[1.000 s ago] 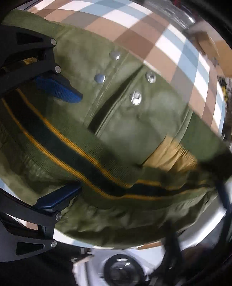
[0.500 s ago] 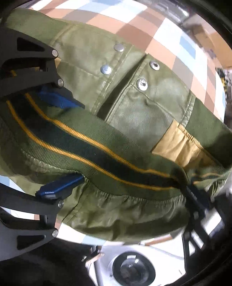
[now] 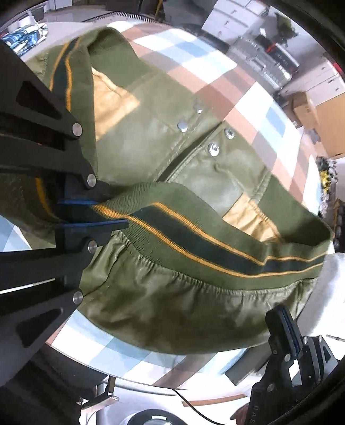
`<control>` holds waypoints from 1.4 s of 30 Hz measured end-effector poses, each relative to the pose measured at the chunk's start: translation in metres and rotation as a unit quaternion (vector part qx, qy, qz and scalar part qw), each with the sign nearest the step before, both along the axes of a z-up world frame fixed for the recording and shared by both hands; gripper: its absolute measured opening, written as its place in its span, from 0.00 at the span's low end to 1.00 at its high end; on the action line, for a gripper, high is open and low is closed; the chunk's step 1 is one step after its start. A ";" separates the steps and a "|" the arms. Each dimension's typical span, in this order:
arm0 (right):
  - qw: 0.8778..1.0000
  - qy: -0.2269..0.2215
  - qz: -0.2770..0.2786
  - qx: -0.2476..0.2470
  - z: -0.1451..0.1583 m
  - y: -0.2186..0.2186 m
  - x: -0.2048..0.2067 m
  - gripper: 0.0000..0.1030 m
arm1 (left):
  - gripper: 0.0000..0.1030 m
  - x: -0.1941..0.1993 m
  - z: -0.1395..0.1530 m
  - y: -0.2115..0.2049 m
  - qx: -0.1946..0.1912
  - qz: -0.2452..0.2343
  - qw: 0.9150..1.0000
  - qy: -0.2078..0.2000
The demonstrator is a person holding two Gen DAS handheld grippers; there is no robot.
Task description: Fold large clothes
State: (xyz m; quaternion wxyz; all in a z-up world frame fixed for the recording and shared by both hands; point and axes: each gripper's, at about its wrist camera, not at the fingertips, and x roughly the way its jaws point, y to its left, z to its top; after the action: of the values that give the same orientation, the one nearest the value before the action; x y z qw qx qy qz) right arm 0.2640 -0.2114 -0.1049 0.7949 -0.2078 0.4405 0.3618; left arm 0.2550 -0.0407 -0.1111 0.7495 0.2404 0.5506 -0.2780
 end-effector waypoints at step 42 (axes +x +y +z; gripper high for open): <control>0.992 -0.012 -0.122 0.043 -0.037 0.105 0.135 0.05 | 0.11 0.120 -0.002 0.047 -0.057 0.137 0.987 -0.056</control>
State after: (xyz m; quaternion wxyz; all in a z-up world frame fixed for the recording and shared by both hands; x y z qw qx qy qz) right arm 0.3988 -0.1064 -0.1422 0.8467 -0.1224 0.4366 0.2785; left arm 0.3751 0.0063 -0.1132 0.8227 0.1341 0.5189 -0.1896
